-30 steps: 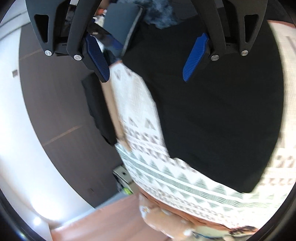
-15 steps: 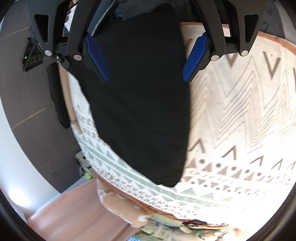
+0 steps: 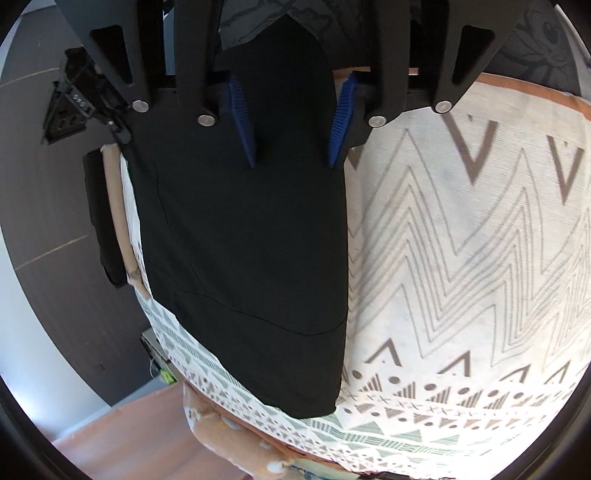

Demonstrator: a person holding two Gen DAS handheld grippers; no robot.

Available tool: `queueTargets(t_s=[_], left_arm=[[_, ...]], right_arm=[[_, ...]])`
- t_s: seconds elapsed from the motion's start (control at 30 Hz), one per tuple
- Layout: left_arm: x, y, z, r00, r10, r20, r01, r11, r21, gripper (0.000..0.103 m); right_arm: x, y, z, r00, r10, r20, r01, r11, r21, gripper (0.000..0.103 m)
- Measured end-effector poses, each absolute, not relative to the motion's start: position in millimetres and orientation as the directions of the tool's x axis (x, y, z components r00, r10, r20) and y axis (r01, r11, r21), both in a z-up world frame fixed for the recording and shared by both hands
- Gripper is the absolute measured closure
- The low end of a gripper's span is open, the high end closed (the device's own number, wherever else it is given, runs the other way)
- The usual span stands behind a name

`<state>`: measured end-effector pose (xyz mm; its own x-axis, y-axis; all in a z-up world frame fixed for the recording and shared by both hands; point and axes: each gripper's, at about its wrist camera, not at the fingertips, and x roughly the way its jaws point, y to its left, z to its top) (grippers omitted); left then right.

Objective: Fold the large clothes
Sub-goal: 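Slide both tools under the folded black jacket's end and close on it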

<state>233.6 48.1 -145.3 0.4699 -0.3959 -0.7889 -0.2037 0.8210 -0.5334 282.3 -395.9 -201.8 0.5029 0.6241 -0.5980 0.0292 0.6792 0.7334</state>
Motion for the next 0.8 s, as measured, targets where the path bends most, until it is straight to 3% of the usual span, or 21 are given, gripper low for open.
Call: queueTargets(t_s=[0.07,0.43,0.53,0.6,0.67,0.8], left_arm=[[233.0,44.6,-145.4,0.467,-0.411,-0.783,-0.192,0.817,-0.544,0.067],[241.5,39.4,-147.5,0.449,-0.451,-0.772,-0.158,0.809,-0.565,0.068],[244.8,41.4,-148.1,0.454,-0.447,-0.771,-0.163,0.809,-0.565,0.068],[248.1,44.7,-149.3,0.456,-0.456,-0.764,-0.173,0.797,-0.579,0.065],[250.7,49.8,-150.2,0.459,-0.455,-0.763,-0.193,0.787,-0.585,0.056],[258.5,56.7,-154.2,0.467,-0.45,-0.761,-0.22,0.775,-0.593,0.044]], right_arm=[[280.1,-402.7,-211.3,0.503,0.619,-0.603,0.05,0.676,0.735,0.095],[283.0,-403.7,-215.8,0.456,0.531,-0.714,0.106,0.765,0.636,0.093],[286.7,-396.9,-193.2,0.469,0.478,-0.743,0.037,0.829,0.557,0.071],[290.7,-395.3,-176.0,0.493,0.481,-0.725,-0.013,0.837,0.546,0.045],[297.9,-396.8,-165.9,0.51,0.479,-0.715,-0.03,0.84,0.542,0.038],[324.3,-398.8,-161.1,0.5,0.472,-0.726,-0.022,0.845,0.534,0.037]])
